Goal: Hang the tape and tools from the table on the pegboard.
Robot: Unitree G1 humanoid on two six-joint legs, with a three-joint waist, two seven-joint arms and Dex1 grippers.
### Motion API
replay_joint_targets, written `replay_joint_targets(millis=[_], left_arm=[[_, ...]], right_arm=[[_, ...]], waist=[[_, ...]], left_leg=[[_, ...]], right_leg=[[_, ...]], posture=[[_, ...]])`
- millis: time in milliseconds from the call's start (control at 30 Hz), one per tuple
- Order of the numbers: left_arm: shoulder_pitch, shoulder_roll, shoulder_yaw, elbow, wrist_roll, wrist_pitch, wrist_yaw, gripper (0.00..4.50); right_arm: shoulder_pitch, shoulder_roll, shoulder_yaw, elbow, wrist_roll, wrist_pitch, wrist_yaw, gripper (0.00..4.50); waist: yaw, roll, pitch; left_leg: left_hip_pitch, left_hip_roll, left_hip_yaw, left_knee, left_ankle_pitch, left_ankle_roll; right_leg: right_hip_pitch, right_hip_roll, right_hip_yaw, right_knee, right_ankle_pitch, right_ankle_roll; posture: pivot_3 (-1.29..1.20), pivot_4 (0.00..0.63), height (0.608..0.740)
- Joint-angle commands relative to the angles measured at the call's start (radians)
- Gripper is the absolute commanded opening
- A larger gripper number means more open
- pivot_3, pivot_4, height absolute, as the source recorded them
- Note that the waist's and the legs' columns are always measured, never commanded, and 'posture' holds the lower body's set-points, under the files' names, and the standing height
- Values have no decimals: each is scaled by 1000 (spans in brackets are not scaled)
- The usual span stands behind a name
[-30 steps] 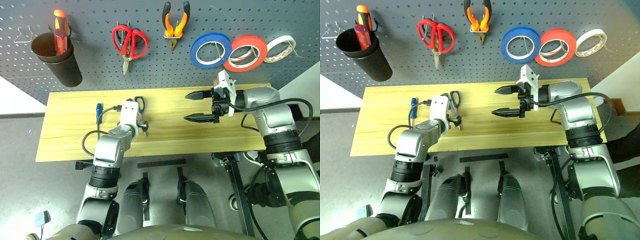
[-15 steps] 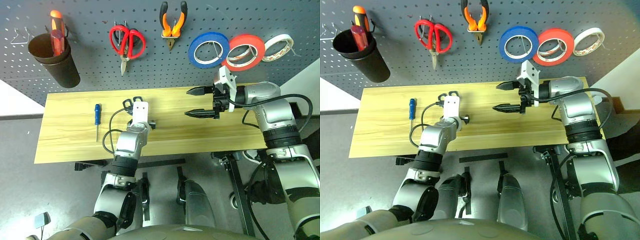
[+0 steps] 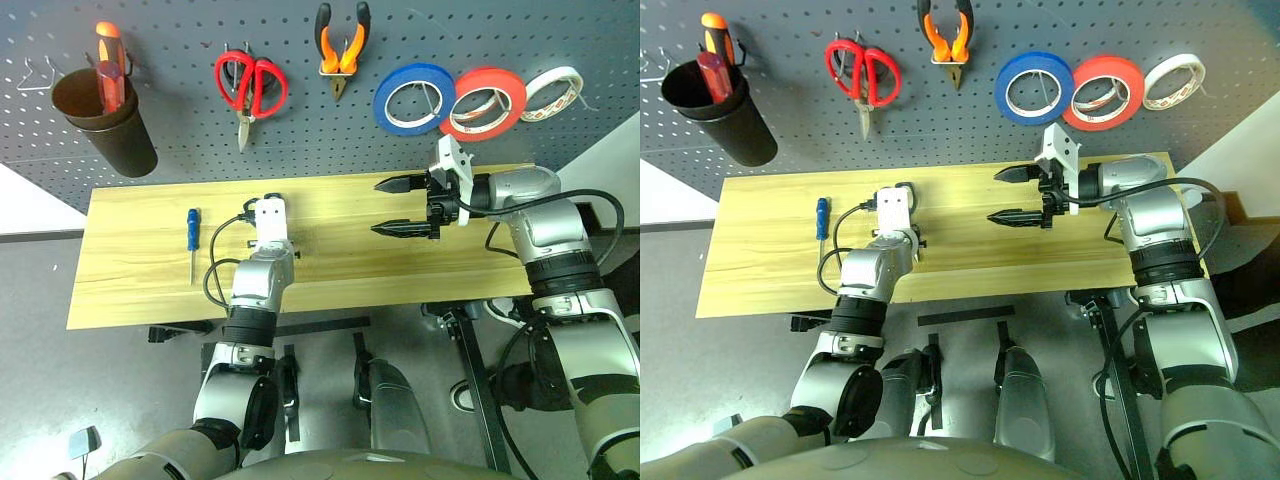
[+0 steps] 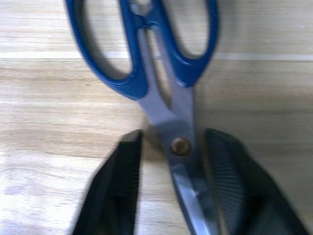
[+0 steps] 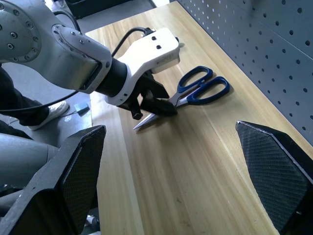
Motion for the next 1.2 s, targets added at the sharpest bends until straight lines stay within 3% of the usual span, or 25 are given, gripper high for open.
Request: replay_joint_targets(millis=[33, 200, 467, 767, 933, 1200], left_arm=[[9, 1, 14, 11, 3, -8, 11, 661], [29, 39, -30, -22, 7, -51, -62, 627], [206, 185, -138, -292, -24, -154, -337, 627], [442, 390, -45, -625, -206, -283, -673, 627], [600, 394, 32, -755, -374, -343, -801, 627], [693, 400, 72, -851, -422, -638, -920, 627]], right_arm=[[-23, -12, -21, 1, -5, -24, 0, 4500], [-33, -13, -24, 22, -15, -36, -7, 4500], [-15, -15, -70, -23, 30, 11, -10, 4500], [36, -30, -159, -181, 159, 164, -36, 4500], [30, -30, -187, -225, 210, 214, -47, 4500], [-5, -33, -219, -257, 260, 235, -64, 4500]], waist=[[0, 0, 0], [0, 0, 0], [0, 0, 0], [6, 0, -6], [7, -2, -26], [13, -2, -69]], left_leg=[[0, 0, 0, 0, 0, 0], [0, 0, 0, 0, 0, 0], [-6, 0, 1, 0, 0, 0], [-13, 0, -1, 2, 0, 0], [-15, -1, -1, 2, 0, -1], [-15, -1, -1, 3, 1, -1]], right_leg=[[0, 0, 0, 0, 0, 0], [0, 0, 0, 0, 0, 0], [-6, 1, -1, 0, 0, 0], [-9, 0, -5, -1, 0, 0], [-9, 0, -7, -2, 0, 0], [-8, 1, -8, -2, 0, 0]], posture=[[-80, 358, 738], [-76, 348, 738], [-67, 312, 738], [-27, 238, 738], [-9, 199, 738], [26, 161, 738]])
